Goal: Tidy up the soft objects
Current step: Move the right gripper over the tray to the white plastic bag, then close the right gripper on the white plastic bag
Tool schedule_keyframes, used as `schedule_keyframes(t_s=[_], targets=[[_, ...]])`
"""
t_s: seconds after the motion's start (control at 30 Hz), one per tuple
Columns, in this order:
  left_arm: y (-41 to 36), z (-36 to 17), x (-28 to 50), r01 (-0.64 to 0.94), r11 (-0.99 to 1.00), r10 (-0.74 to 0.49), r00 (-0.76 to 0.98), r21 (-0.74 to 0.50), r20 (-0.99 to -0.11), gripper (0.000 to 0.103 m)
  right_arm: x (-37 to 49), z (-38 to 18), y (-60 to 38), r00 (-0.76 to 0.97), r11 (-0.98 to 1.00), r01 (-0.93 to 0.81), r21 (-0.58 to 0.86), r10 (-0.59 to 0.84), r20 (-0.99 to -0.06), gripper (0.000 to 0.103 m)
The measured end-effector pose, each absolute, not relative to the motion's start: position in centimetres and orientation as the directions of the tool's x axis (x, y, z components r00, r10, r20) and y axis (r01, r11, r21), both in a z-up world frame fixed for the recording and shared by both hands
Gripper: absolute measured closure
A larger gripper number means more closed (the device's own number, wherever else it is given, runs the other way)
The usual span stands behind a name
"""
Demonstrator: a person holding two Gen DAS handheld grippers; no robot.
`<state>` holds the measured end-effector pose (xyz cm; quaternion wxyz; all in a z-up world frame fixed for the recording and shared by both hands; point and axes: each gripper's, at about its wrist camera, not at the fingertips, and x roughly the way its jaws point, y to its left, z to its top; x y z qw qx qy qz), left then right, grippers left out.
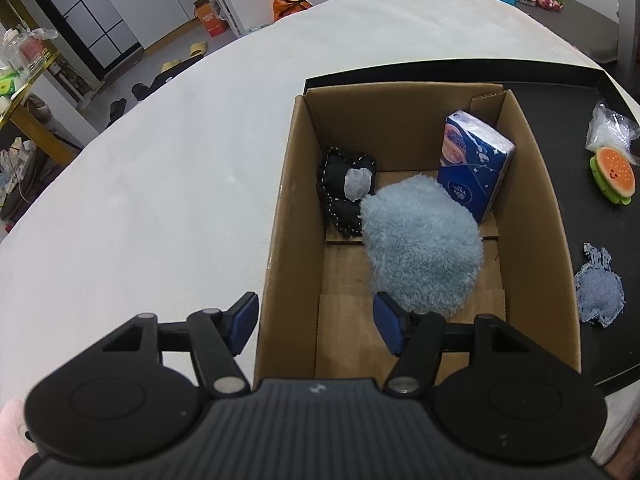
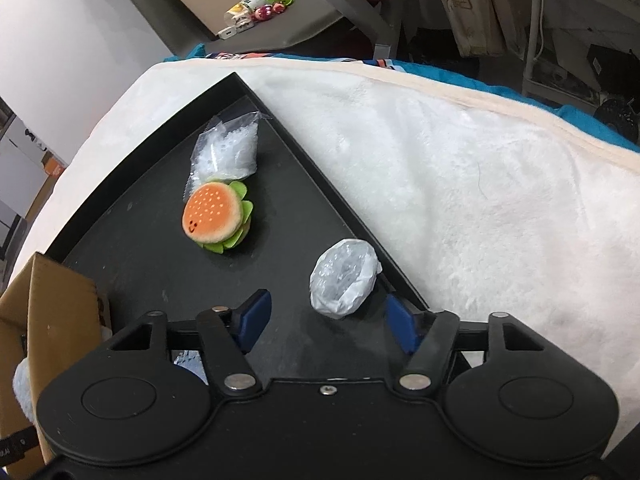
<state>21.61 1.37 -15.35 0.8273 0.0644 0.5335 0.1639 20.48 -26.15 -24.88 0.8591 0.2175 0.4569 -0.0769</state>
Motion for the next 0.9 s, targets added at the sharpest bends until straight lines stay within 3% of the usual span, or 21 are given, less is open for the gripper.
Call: schedule_keyframes(t_s=[0.1,0.17,0.23,0.9], targets=[[1.3,-15.5,21.6,-0.198,0.938,0.341,0.372,0.285,-0.863,0.041,20.7,-25.2,-26.3,0.568,0.888,0.341,0.310,0.068,-0.820,0.052],[1.2,-15.7,21.6,-0.196,0.938,0.340,0.369,0.285,-0.865,0.041,20.7,-25.4,-26.6,0.566,0.880,0.347,0.324,0.078,-0.820,0.071],[1.1,-15.7,21.7,-0.193,0.939,0.338,0.370,0.285,-0.866,0.041,20.7,-25.4,-26.6,0.567,0.881,0.342,0.327,0.084,-0.820,0.080],[2.2,-15.1,20.4,-0.193,0.953,0.294,0.413,0.233,-0.862,0.041,19.7,-21.3,-22.7,0.625,0.926,0.118,0.360,0.212,-0.751,0.081]])
